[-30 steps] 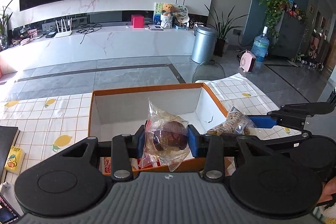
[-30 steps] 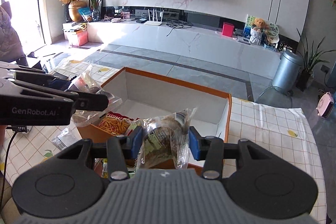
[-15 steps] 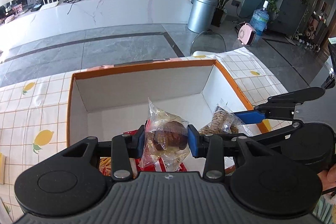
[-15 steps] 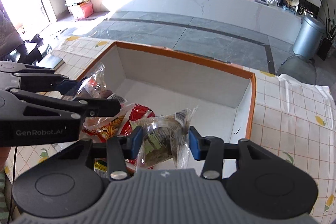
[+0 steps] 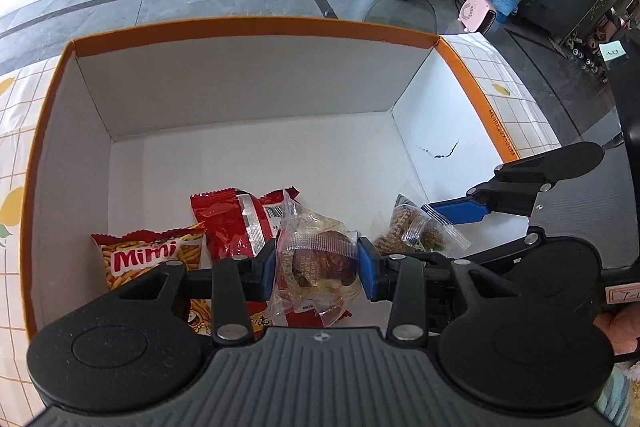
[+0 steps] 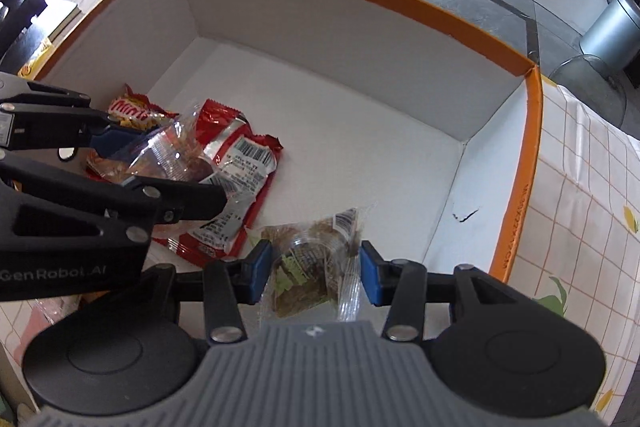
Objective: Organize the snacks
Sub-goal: 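Open both grippers to release the clear bags into the box, then move both tools back to the snacks and approach the pale yellow chip bag with the right gripper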
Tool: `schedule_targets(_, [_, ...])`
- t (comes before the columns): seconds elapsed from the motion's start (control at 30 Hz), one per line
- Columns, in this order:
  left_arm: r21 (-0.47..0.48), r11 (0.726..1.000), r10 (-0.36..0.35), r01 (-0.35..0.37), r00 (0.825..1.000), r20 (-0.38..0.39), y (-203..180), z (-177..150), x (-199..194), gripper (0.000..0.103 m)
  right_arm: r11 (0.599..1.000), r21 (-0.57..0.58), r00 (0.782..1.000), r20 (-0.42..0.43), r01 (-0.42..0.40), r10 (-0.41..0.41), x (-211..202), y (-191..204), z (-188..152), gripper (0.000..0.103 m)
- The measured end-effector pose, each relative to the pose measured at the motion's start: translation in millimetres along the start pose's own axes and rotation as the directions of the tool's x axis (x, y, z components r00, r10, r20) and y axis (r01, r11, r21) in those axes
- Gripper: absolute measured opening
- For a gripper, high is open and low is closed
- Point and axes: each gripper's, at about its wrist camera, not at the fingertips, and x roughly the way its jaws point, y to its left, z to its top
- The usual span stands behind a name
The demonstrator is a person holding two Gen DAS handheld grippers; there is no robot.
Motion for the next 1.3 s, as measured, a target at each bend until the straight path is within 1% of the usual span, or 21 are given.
schedule_targets(0.13, [0.006, 1.000, 0.028, -0.028, 0.999, -0.022, -5.7, 3.6, 6.0, 0.045, 1.000, -0.011, 1.000, -0.030, -0.003, 0.003, 6.1, -3.4, 1.2, 0.044])
schedule_targets(0.33, [-0.006, 0.999, 0.043, -0.044, 0.998, -0.045, -5.6, 4.2, 6.9, 0.046, 1.000, -0.010, 0.999, -0.052, 0.005, -0.005, 9.4, -2.0, 5.0, 0.046])
schedule_targets(0.43, [0.007, 0.998, 0.063, -0.063, 0.998, -0.029, -7.8, 2.4, 3.2, 0.046, 1.000, -0.014, 0.998, -0.053, 0.023, -0.024, 6.4, 1.1, 5.8, 0.047])
schedule_targets(0.57, [-0.007, 0.998, 0.070, -0.070, 0.998, 0.004, -7.6, 2.0, -7.1, 0.055, 0.999, -0.011, 0.999, -0.035, 0.039, -0.039, -4.2, 3.7, 6.0, 0.049])
schedule_targets(0.63, [-0.018, 0.998, 0.062, -0.062, 0.998, 0.017, -9.0, 3.8, -13.3, 0.057, 0.999, -0.017, 0.999, -0.018, 0.048, -0.048, -13.5, 5.6, 6.5, 0.052])
schedule_targets(0.7, [-0.022, 0.997, 0.071, -0.070, 0.997, 0.039, -10.3, 3.0, -22.7, 0.060, 0.996, -0.018, 0.996, 0.004, 0.091, -0.090, -23.9, 7.2, 7.0, 0.066])
schedule_targets(0.73, [-0.019, 0.997, 0.075, -0.074, 0.996, 0.052, -11.4, 2.2, -27.9, 0.061, 0.995, -0.019, 0.995, 0.017, 0.102, -0.102, -30.0, 7.6, 6.7, 0.068])
schedule_targets(0.8, [-0.012, 0.997, 0.083, -0.082, 0.993, 0.078, -14.1, -0.6, -38.3, 0.062, 0.995, -0.008, 0.995, 0.036, 0.096, -0.096, -41.6, 8.3, 4.1, 0.069])
schedule_targets(0.97, [0.019, 0.993, 0.111, -0.115, 0.983, 0.147, -27.2, -14.3, -66.6, 0.064, 0.994, 0.023, 0.989, 0.096, 0.108, -0.110, -71.3, 14.3, -11.7, 0.069])
schedule_targets(1.07, [0.036, 0.991, 0.123, -0.133, 0.973, 0.193, -35.6, -26.8, -84.3, 0.065, 0.993, 0.056, 0.982, 0.154, 0.099, -0.107, -93.1, 19.6, -28.0, 0.069])
schedule_targets(1.17, [0.048, 0.988, 0.132, -0.148, 0.961, 0.243, -42.7, -40.9, -102.5, 0.066, 0.993, 0.091, 0.969, 0.226, 0.080, -0.099, -110.1, 25.8, -45.7, 0.069])
schedule_targets(1.23, [0.052, 0.987, 0.129, -0.149, 0.952, 0.278, -47.2, -52.2, -114.1, 0.068, 0.991, 0.117, 0.954, 0.283, 0.065, -0.096, -122.2, 32.4, -60.6, 0.069])
schedule_targets(1.3, [0.051, 0.988, 0.125, -0.147, 0.943, 0.308, -50.9, -64.4, -123.8, 0.069, 0.989, 0.139, 0.935, 0.343, 0.046, -0.092, -130.1, 40.6, -75.1, 0.071])
